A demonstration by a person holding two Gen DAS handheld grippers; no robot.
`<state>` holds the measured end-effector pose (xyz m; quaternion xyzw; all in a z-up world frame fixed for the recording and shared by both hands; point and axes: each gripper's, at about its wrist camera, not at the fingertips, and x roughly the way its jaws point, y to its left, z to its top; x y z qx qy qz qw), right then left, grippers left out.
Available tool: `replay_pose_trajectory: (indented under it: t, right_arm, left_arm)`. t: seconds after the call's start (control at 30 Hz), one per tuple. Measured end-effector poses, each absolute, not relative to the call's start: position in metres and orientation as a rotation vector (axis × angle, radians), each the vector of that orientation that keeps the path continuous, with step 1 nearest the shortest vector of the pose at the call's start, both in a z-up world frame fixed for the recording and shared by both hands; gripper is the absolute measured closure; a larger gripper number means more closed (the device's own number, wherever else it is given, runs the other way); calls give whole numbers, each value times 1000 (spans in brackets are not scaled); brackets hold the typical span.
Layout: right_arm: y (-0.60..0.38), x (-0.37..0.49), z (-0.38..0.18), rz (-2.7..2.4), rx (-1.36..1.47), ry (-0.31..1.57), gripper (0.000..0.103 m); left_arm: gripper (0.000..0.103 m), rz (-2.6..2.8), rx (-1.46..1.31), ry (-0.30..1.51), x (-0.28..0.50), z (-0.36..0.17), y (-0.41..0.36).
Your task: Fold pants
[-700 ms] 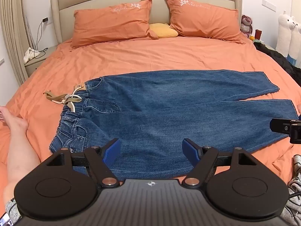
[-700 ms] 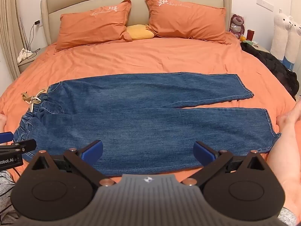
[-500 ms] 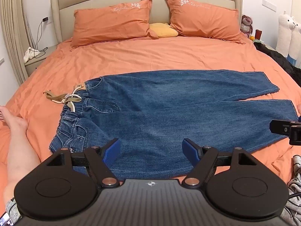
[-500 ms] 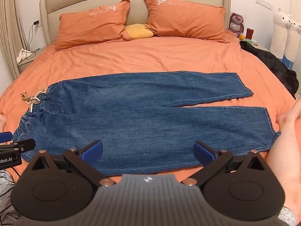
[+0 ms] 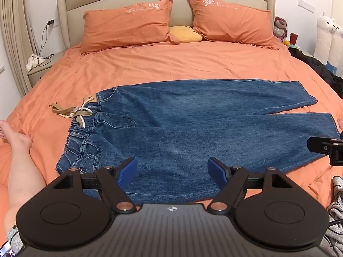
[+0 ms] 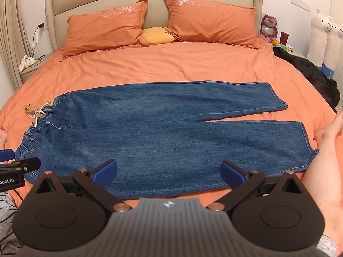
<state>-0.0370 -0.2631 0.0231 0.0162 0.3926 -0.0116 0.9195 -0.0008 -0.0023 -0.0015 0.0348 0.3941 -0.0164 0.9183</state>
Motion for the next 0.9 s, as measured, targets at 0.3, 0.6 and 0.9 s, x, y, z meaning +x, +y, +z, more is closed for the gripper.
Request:
replay_pose_trajectory:
  t: [0.3,0.6,0.9]
  right_arm:
    - [-264,-38,22,-22,39,808,5]
    - [-265,-38,21,-18,46,811,5]
    - [-265,-38,21,-18,46,809,5]
  left_arm:
    - [15,-35,74,813,1,-2,-3]
    - [15,-36,80,811,1,-2,-5]
    - [15,-37,75,813,2,-2,-5]
